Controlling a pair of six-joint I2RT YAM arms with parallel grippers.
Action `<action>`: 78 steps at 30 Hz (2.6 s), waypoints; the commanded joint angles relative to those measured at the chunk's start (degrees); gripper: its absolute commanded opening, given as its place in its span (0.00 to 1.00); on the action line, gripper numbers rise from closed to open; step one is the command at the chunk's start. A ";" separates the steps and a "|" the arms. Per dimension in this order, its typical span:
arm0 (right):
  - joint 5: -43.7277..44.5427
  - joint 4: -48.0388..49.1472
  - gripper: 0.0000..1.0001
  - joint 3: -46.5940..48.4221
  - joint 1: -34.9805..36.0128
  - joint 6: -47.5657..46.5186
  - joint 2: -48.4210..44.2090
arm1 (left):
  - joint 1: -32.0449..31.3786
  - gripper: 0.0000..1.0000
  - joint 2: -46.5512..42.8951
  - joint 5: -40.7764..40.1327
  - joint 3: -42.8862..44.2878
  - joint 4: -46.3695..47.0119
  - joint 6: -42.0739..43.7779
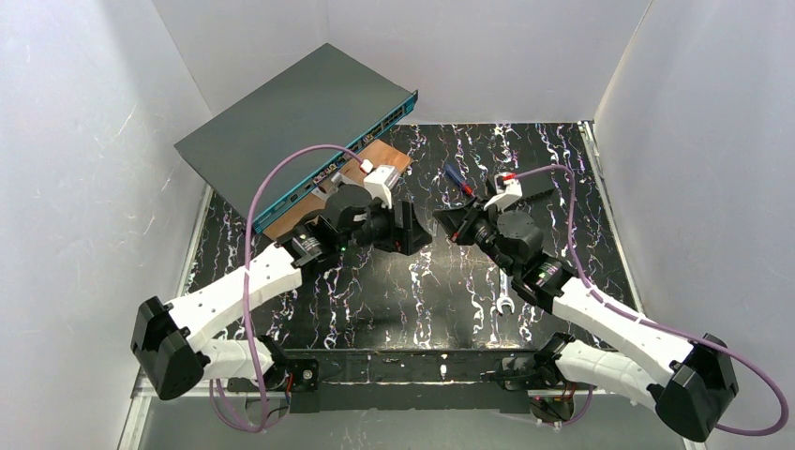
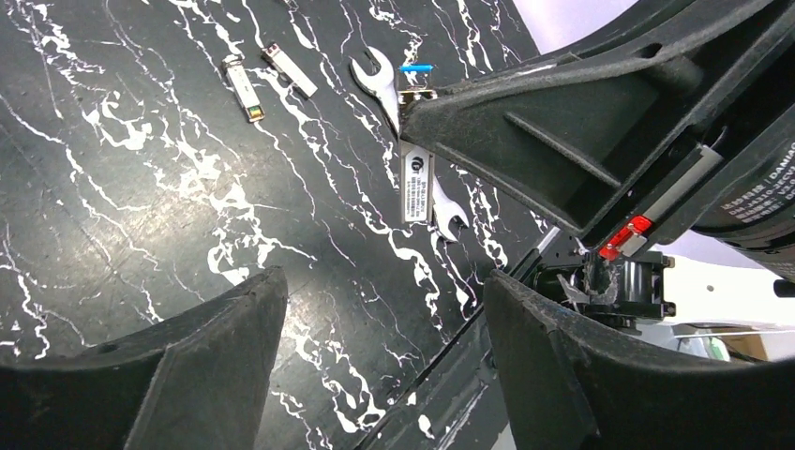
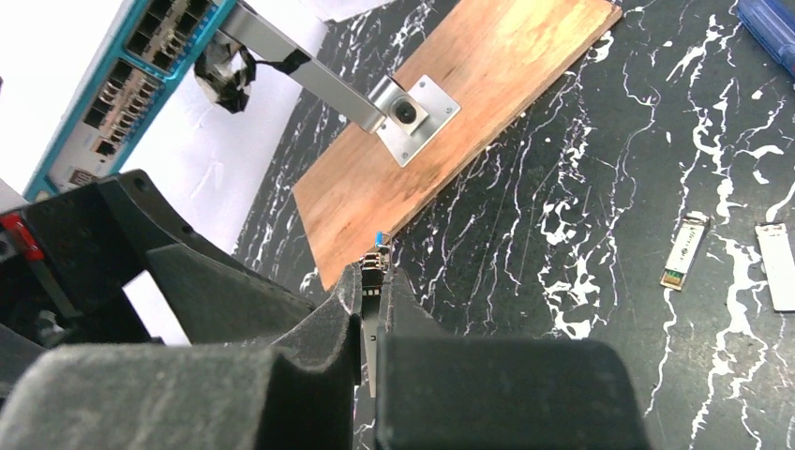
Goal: Insert the plug into the switch port
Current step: Pick up the connector from the center of the board.
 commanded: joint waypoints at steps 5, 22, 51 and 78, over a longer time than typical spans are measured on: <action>0.99 6.34 0.01 -2.40 -0.13 5.84 -2.99 | -4.76 0.69 3.27 -9.80 0.73 4.55 3.64; 1.71 7.44 0.01 -4.98 -0.13 7.30 -4.75 | -9.24 0.52 10.31 -16.73 2.08 10.40 3.37; -0.88 2.72 0.16 -3.16 -0.17 -0.88 -3.00 | -9.60 0.00 13.93 -15.28 10.61 -11.27 11.99; -21.31 -7.27 0.61 2.54 -0.24 -31.84 -4.07 | -2.96 0.00 6.75 -2.84 11.60 -30.12 22.60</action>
